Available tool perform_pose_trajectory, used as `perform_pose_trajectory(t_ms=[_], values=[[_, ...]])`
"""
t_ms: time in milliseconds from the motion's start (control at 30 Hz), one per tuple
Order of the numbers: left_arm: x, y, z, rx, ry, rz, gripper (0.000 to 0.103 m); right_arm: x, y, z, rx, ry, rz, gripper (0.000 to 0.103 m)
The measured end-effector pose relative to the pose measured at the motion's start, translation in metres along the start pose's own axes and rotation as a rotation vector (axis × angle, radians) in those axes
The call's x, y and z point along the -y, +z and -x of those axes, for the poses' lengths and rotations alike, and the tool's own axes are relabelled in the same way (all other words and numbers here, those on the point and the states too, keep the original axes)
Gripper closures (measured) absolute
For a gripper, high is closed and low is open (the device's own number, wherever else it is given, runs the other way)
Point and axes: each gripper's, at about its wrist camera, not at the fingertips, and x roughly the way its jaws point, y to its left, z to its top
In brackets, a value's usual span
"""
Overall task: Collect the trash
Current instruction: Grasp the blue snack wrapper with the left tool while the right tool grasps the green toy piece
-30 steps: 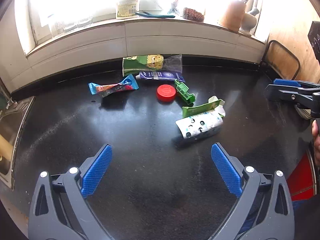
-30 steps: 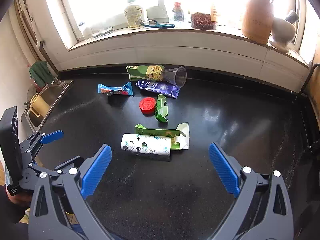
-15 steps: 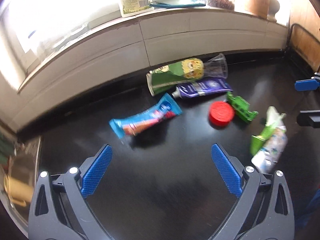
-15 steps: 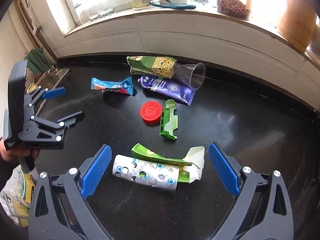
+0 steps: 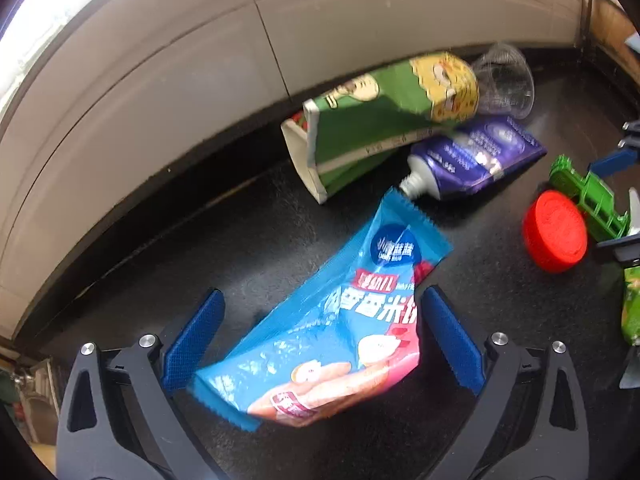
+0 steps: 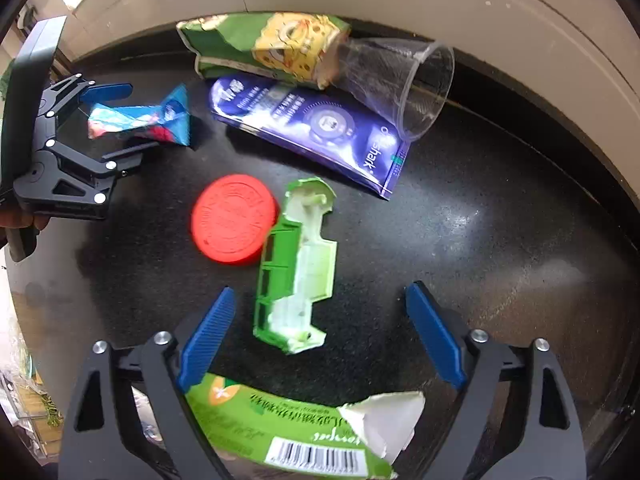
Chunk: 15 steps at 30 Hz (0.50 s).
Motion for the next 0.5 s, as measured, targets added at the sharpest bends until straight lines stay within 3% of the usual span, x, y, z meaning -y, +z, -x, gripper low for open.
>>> perform_pose_trajectory(t_ms=[100, 133, 167, 200, 267, 300, 333, 500], values=[[-0.002, -0.002, -0.001, 0.015, 0.001, 0.021, 0.008, -0.005, 0.001, -0.001, 0.018, -0.034, 0.044, 0.030], [-0.001, -0.003, -0.001, 0.024, 0.004, 0.022, 0.013, -0.008, 0.001, 0.001, 0.033, -0.027, 0.054, 0.041], [-0.001, -0.005, 0.001, 0.031, 0.002, 0.027, 0.026, -0.009, 0.001, 0.003, 0.042, -0.025, 0.061, 0.057], [0.001, -0.006, 0.004, 0.032, -0.007, 0.040, 0.036, -0.011, 0.000, 0.004, 0.045, -0.021, 0.064, 0.066], [0.005, -0.009, 0.008, 0.013, 0.011, 0.064, 0.070, -0.014, -0.001, 0.006, 0.041, -0.029, 0.063, 0.071], [0.006, -0.010, 0.010, 0.013, 0.017, 0.077, 0.075, -0.015, -0.002, 0.008, 0.046, -0.021, 0.057, 0.071], [0.008, -0.012, 0.012, 0.008, 0.008, 0.096, 0.092, -0.016, -0.004, 0.011, 0.053, -0.013, 0.046, 0.071], [0.018, -0.028, 0.044, 0.015, 0.011, 0.209, 0.092, -0.018, -0.014, 0.040, 0.104, -0.009, 0.031, 0.071]])
